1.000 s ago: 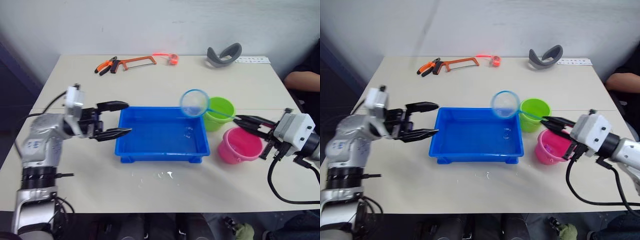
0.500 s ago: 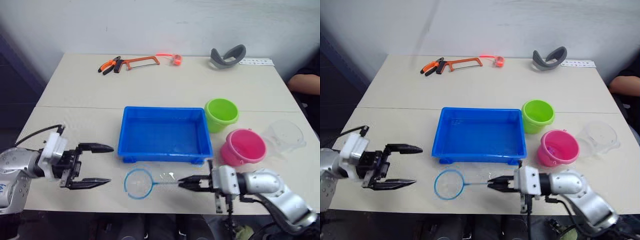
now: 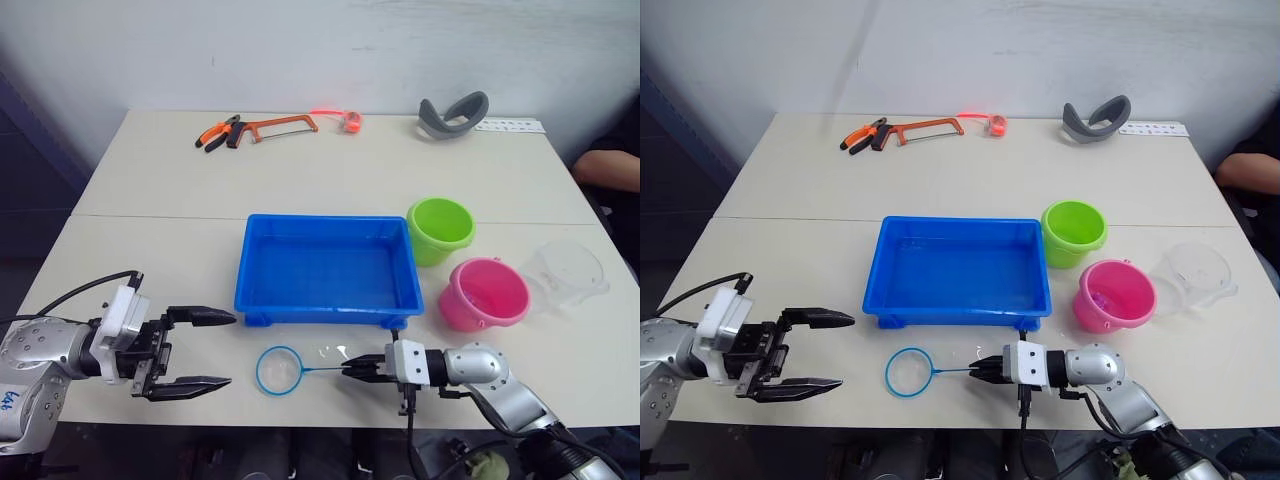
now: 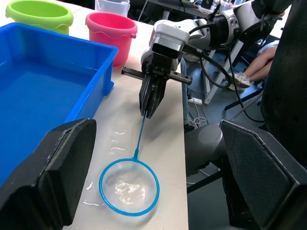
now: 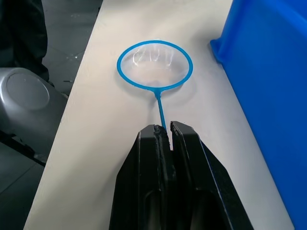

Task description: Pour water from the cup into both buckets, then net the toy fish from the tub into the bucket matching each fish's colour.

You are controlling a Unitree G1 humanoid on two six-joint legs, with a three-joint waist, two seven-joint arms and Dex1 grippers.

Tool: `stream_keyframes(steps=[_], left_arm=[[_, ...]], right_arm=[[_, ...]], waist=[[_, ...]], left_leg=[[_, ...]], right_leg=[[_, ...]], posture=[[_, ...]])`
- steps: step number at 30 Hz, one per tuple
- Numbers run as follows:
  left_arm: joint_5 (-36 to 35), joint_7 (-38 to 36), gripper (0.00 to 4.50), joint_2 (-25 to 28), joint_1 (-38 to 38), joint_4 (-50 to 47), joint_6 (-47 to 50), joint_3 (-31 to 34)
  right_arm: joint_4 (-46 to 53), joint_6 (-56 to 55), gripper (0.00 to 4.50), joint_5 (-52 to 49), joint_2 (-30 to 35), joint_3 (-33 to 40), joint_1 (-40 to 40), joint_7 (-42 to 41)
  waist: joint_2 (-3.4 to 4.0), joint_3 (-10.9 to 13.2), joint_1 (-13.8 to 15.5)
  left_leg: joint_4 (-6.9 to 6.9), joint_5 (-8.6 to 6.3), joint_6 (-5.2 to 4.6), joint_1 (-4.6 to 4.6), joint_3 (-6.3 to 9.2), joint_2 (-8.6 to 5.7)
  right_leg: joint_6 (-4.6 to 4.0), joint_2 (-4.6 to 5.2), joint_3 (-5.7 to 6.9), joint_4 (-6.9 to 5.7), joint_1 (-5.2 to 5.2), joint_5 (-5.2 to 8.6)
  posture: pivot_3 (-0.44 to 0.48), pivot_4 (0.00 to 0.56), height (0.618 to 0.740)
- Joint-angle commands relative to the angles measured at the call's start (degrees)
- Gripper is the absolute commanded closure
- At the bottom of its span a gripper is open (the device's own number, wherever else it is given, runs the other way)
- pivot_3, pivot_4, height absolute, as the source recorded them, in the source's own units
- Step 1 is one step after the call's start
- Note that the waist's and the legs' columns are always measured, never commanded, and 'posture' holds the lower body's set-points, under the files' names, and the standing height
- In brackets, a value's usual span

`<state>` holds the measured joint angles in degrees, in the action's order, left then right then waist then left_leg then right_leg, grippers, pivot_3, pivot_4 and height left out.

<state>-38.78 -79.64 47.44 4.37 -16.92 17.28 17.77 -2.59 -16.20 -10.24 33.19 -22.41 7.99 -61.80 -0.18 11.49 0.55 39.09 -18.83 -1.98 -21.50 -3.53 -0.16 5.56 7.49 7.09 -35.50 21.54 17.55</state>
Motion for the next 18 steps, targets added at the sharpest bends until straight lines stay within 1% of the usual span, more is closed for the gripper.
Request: stream_keyframes(steps=[1,5,8,9,11,13,16,17,18], left_arm=[[1.0,-1.4,0.0,0.9,-0.7,1.3,-2.2,-0.2],[-0.4,-1.8,0.0,0.8,-2.2,2.6,-2.6,0.6],[-2.5,-0.2,0.0,1.5,-3.3,2.1,0.4,2.1],[-2.7,0.4,0.0,1.9,-3.4,1.8,1.3,2.5],[-2.8,1.8,0.0,3.3,-2.4,0.8,2.8,4.8],[-2.1,2.0,0.0,3.7,-0.8,1.3,2.6,6.5],[3.0,3.1,0.0,4.3,1.7,3.3,-1.4,7.9],[6.1,3.9,0.0,4.3,2.6,5.8,-4.9,8.8],[8.2,4.5,0.0,4.2,3.1,7.6,-7.4,9.4]], right_arm=[[0.3,-0.2,3.4,-1.4,-1.1,1.3,-0.2,-0.5],[4.0,-1.0,1.6,-3.1,0.9,3.7,-1.6,-1.6],[11.5,2.8,0.19,-6.6,5.8,6.6,-4.9,-3.7],[13.9,4.4,0.09,-8.1,7.4,7.4,-6.0,-4.3],[20.8,8.4,0.09,-12.9,12.7,13.0,-10.5,-4.6],[24.7,9.7,0.09,-15.4,16.2,18.8,-14.7,-4.5],[28.7,12.1,0.09,-19.8,19.7,28.5,-21.2,-4.6],[29.6,14.4,0.09,-23.1,20.9,33.9,-24.8,-5.8],[30.4,16.2,0.09,-25.5,21.6,37.8,-27.5,-6.7]], waist=[[0.0,0.0,-0.2],[0.02,0.0,-0.4],[0.06,0.0,-0.4],[0.06,0.0,-0.4],[0.06,0.0,-0.4],[0.19,0.1,-0.4],[0.18,0.1,-0.2],[0.15,0.1,-0.1],[0.16,0.1,0.0]], left_leg=[[0.0,0.0,0.0,0.0,0.0,0.0],[0.0,0.0,0.0,0.0,0.01,0.0],[-0.01,-0.05,-0.03,0.0,0.01,-0.01],[-0.01,-0.07,-0.02,0.0,0.01,0.0],[-0.01,-0.08,-0.01,0.0,0.01,0.02],[-0.03,-0.09,-0.03,-0.02,0.0,0.02],[-0.1,-0.12,-0.03,0.04,-0.01,0.04],[-0.11,-0.14,-0.04,0.05,-0.04,0.03],[-0.14,-0.15,-0.03,0.11,-0.05,0.06]], right_leg=[[0.0,0.0,0.0,-0.01,0.0,0.0],[0.0,0.01,0.0,0.0,0.0,0.0],[0.01,0.03,-0.01,0.01,0.0,0.0],[0.01,0.03,-0.01,0.02,0.0,0.01],[0.02,0.02,-0.02,0.04,-0.02,0.01],[0.01,0.02,-0.03,0.05,0.01,0.01],[0.02,0.01,-0.03,0.18,-0.06,0.01],[0.02,0.01,-0.05,0.4,-0.07,0.01],[0.02,-0.02,-0.06,0.42,-0.12,0.01]], posture=[[0.0,0.15,0.74],[0.0,0.15,0.74],[0.0,0.15,0.74],[0.0,0.15,0.74],[0.0,0.15,0.74],[0.0,0.15,0.74],[0.0,0.15,0.74],[0.0,0.15,0.74],[0.0,0.15,0.74]])
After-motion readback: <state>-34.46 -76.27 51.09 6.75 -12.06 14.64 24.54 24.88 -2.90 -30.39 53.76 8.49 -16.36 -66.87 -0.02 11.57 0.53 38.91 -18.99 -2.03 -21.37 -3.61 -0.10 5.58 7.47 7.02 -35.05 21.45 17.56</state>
